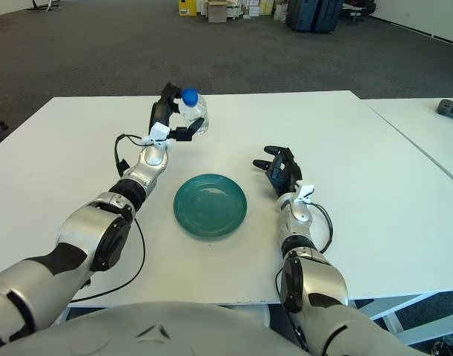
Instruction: Put the bottle into the plate.
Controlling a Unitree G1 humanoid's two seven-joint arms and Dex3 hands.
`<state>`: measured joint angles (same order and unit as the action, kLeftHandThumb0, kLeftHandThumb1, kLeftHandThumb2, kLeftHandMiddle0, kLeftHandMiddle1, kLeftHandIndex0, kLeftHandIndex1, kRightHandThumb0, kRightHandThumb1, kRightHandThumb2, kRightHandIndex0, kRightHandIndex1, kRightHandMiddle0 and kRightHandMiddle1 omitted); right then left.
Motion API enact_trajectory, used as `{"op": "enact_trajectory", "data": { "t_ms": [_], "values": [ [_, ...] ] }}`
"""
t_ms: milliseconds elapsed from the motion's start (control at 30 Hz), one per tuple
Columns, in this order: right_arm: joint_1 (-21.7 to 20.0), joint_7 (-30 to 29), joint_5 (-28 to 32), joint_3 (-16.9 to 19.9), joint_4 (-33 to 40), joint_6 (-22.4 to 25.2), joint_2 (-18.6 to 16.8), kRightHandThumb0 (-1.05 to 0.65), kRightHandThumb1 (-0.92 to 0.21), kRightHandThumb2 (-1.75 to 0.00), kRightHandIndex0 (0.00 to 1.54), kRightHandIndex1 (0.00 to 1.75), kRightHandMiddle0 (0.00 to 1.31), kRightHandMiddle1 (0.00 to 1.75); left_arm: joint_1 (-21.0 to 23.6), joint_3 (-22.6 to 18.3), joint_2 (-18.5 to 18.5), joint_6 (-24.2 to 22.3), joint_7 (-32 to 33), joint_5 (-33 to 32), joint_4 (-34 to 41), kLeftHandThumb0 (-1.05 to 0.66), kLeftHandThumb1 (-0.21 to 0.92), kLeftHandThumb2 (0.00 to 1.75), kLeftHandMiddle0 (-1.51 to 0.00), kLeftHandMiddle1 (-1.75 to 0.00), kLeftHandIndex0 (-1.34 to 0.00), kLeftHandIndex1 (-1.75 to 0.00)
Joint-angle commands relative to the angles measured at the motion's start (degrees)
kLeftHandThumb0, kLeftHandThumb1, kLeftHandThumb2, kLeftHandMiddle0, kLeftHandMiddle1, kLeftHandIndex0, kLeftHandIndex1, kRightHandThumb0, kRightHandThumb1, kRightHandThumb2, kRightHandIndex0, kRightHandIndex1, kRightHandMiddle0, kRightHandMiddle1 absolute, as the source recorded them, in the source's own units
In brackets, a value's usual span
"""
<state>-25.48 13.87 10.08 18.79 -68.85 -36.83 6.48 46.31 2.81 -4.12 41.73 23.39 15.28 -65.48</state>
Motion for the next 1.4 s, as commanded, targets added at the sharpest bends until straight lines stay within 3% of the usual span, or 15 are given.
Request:
{"op": "enact_trajectory", "data": {
  "t_ms": [0, 267, 467, 900, 1367],
  "values": [
    [1.73, -0.32, 0.33, 0.19, -2.37, 3.05, -0.72, -0.81, -0.92, -0.93, 0.59, 0.92, 0.26, 1.26, -2.26, 0.58, 0.91, 6.96, 0.99, 0.51, 4.13, -0.08, 0.39, 1.21, -1.24, -1.75, -0.96, -1.75],
    [1.75, -0.26, 0.35, 0.19, -2.48, 3.07, -0.85, -0.83, -0.92, -0.92, 0.58, 0.92, 0.24, 1.27, -5.27, 0.09, 0.8, 15.53, 1.06, 0.41, 8.97, -0.09, 0.4, 1.19, -1.25, -1.75, -0.96, -1.75],
    [1.79, -0.43, -0.02, -0.16, -2.41, 2.86, -0.95, -0.84, -0.92, -0.93, 0.58, 0.92, 0.24, 1.28, -7.07, 0.24, 0.89, 16.98, 0.57, 1.14, 12.44, -0.09, 0.4, 1.19, -1.25, -1.75, -0.95, -1.75],
    [1.68, -1.25, -0.52, -0.83, -2.15, 3.11, -1.23, -0.85, -0.92, -0.97, 0.57, 0.92, 0.23, 1.27, -17.99, 4.7, 0.49, 9.04, -2.34, 6.5, 24.25, -0.14, 0.4, 1.17, -1.25, -1.75, -0.97, -1.75],
    [1.72, -2.11, -1.04, -1.44, -1.89, 3.37, -1.42, -0.85, -0.92, -0.98, 0.57, 0.92, 0.23, 1.26, -23.54, 7.31, 2.26, 2.1, -13.13, 3.17, 27.74, -0.19, 0.42, 1.13, -1.28, -1.75, -0.98, -1.75]
  ]
}}
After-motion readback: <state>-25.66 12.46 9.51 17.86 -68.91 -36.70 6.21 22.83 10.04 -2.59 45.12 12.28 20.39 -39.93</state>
